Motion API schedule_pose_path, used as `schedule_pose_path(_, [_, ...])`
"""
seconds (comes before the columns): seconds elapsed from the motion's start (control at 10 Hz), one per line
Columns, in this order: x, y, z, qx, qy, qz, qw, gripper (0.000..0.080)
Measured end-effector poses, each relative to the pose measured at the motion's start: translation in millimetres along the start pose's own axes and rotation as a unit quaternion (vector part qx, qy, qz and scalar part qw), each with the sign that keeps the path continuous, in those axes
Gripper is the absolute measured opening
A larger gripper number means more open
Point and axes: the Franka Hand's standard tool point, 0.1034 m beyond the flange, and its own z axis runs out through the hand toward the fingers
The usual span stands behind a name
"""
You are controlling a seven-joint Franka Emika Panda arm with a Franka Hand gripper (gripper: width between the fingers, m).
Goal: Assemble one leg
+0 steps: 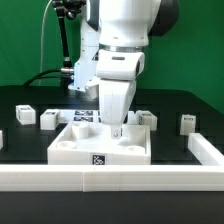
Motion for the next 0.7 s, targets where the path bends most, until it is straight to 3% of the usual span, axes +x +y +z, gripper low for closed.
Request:
schedule_pose_path(0.3, [-0.1,-0.9,2.1,0.001,0.0,0.002,1.0,0.064])
schedule_pose_path(0.5, [-0.1,-1.2,2.5,0.002,0.0,0.002,1.0,0.0301])
schedule_pose_path(0.6, [-0.1,-1.3,2.7,0.002,0.0,0.002,1.0,0.0301])
schedule_pose_path(0.7, [-0.1,-1.4,2.8,0.002,0.0,0.002,1.0,0.0079])
